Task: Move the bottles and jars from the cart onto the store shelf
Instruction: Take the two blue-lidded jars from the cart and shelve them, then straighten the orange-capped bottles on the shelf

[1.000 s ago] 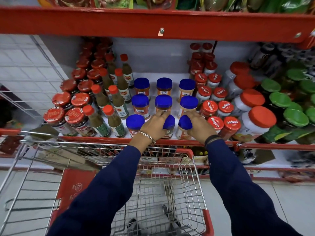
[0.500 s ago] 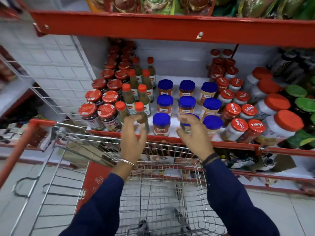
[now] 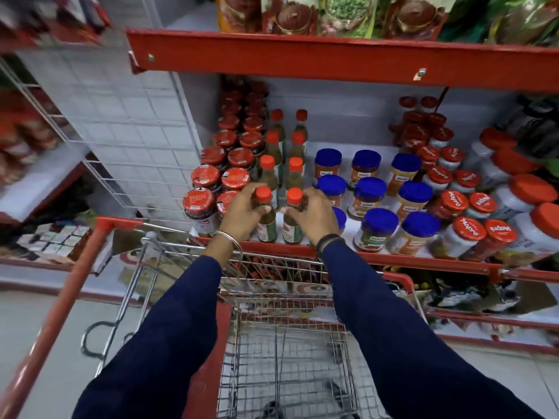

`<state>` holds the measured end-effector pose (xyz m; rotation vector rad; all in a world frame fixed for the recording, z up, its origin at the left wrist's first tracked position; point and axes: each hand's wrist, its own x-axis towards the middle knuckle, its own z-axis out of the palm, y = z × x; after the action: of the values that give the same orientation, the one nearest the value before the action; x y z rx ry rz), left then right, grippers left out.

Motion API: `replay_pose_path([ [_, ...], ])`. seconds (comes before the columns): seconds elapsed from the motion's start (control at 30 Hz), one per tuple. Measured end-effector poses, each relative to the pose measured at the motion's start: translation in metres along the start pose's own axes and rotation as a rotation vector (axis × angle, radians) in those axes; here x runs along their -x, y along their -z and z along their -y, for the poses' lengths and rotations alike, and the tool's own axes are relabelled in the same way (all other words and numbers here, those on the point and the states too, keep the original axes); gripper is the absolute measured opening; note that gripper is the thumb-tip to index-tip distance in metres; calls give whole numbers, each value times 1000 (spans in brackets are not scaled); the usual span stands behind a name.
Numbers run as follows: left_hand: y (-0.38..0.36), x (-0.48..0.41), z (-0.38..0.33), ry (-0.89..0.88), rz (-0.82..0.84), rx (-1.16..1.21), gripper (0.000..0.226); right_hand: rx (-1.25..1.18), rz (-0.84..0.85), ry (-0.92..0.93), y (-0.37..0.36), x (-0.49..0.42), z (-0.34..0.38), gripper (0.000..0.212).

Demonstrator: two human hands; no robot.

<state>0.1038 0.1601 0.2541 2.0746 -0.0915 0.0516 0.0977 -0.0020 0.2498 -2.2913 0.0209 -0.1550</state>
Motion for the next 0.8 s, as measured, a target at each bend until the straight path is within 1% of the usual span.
replay_pose_path([
  [0.1, 0, 0, 0, -49, -50, -52, 41, -26, 6, 17, 1, -2, -1, 36],
  [0.27, -1, 3, -3, -94, -164, -134, 42, -130, 136, 44, 10, -6, -2, 33],
  [0.47, -6, 8, -3, -83, -210, -177, 45, -166, 239, 41, 14, -14, -4, 35],
  [0.63, -9, 13, 0, -72, -173, -178, 44, -191, 221, 30, 13, -8, -5, 40],
  [0.8, -10, 14, 1, -67, -159, -207, 37, -139, 163, 67, 10, -7, -4, 32],
])
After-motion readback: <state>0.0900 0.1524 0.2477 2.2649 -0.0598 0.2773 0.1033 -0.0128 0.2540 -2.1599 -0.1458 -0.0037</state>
